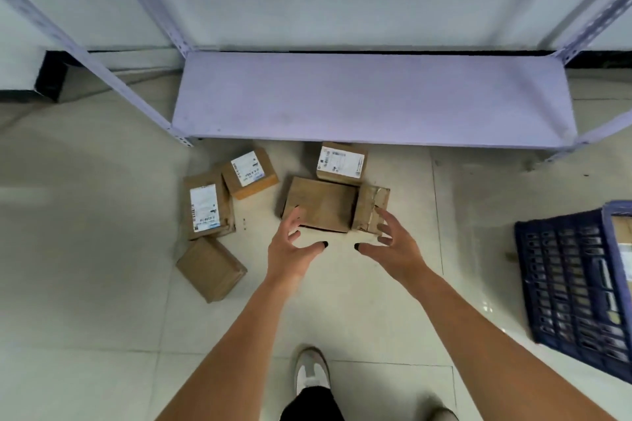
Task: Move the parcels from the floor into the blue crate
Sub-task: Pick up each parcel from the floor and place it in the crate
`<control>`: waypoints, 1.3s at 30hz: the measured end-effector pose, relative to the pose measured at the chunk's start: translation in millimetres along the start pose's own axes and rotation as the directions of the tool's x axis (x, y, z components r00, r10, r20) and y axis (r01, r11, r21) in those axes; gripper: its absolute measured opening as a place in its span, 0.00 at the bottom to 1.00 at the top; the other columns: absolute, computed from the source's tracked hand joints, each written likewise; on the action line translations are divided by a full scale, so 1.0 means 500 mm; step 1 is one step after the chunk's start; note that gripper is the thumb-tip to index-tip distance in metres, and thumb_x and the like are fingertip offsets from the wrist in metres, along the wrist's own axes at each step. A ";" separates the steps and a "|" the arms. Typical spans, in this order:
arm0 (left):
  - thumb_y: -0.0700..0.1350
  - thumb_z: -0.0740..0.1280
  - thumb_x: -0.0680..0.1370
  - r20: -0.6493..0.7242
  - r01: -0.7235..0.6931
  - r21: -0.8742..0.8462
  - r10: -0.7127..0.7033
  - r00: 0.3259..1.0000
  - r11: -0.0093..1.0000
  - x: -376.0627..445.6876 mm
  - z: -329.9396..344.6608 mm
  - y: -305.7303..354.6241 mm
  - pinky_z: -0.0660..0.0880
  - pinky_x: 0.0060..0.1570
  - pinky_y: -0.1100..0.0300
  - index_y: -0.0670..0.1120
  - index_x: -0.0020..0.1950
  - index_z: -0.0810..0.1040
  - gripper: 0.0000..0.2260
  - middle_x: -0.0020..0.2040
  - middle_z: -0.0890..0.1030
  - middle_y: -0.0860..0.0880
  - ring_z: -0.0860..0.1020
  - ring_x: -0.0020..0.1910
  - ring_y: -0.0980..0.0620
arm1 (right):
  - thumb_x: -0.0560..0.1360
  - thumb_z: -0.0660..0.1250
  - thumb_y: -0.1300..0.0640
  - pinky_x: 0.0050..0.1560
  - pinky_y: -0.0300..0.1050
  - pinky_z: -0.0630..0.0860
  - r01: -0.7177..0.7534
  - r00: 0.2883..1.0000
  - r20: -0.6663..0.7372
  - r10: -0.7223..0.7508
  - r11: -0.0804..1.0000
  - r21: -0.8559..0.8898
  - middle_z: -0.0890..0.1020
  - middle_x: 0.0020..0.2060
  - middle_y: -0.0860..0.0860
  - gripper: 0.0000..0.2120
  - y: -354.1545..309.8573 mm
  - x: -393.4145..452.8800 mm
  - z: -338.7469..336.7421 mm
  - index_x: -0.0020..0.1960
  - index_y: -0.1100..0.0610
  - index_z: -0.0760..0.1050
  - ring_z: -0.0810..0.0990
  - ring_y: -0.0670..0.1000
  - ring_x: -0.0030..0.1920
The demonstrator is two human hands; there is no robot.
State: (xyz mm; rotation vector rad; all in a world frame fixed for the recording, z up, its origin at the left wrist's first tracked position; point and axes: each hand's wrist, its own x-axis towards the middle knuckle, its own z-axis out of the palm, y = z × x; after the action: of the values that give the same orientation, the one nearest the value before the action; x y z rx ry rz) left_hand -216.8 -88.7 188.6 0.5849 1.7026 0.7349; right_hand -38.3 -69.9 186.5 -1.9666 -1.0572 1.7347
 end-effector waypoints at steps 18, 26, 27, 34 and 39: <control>0.40 0.67 0.74 0.226 0.072 -0.018 -0.066 0.972 0.997 0.355 0.248 -0.288 0.65 0.68 0.58 0.50 0.75 0.59 0.31 0.71 0.69 0.51 0.69 0.69 0.51 | 0.69 0.69 0.55 0.52 0.45 0.71 -0.158 0.960 -0.249 0.125 0.981 -0.116 0.73 0.64 0.55 0.42 0.243 0.421 0.067 0.75 0.45 0.49 0.74 0.57 0.62; 0.41 0.62 0.75 0.254 0.080 0.032 -0.086 0.963 0.996 0.329 0.296 -0.272 0.64 0.70 0.60 0.49 0.73 0.65 0.25 0.68 0.72 0.55 0.70 0.68 0.55 | 0.72 0.67 0.56 0.55 0.45 0.73 -0.144 0.962 -0.236 0.141 0.990 0.006 0.76 0.61 0.55 0.38 0.248 0.398 0.045 0.75 0.45 0.50 0.77 0.56 0.57; 0.39 0.62 0.75 0.257 0.090 0.030 -0.095 0.962 0.995 0.299 0.291 -0.257 0.65 0.67 0.63 0.49 0.72 0.66 0.24 0.65 0.72 0.56 0.71 0.66 0.56 | 0.71 0.67 0.56 0.54 0.45 0.73 -0.143 0.961 -0.237 0.146 0.989 0.027 0.76 0.60 0.55 0.38 0.243 0.371 0.039 0.74 0.45 0.51 0.77 0.55 0.55; 0.34 0.62 0.70 0.242 0.125 0.031 -0.129 0.962 0.992 0.090 0.265 -0.162 0.73 0.60 0.60 0.48 0.65 0.74 0.24 0.64 0.75 0.49 0.76 0.62 0.48 | 0.65 0.76 0.53 0.56 0.48 0.74 -0.212 0.929 -0.299 0.220 0.976 0.057 0.75 0.62 0.56 0.47 0.188 0.149 -0.019 0.73 0.45 0.48 0.76 0.57 0.61; 0.38 0.60 0.64 0.296 0.101 -0.024 -0.090 0.951 0.995 -0.020 0.288 -0.111 0.76 0.60 0.52 0.45 0.62 0.77 0.26 0.62 0.78 0.44 0.78 0.59 0.43 | 0.64 0.76 0.56 0.47 0.45 0.71 -0.261 0.914 -0.297 0.277 0.961 0.093 0.75 0.61 0.57 0.48 0.154 0.051 -0.091 0.73 0.45 0.48 0.77 0.57 0.56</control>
State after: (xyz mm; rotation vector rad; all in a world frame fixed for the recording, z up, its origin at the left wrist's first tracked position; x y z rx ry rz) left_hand -75.0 -109.0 130.2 0.5510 1.4264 0.5791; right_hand 29.1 -93.7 127.3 -2.3423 -0.6536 1.4897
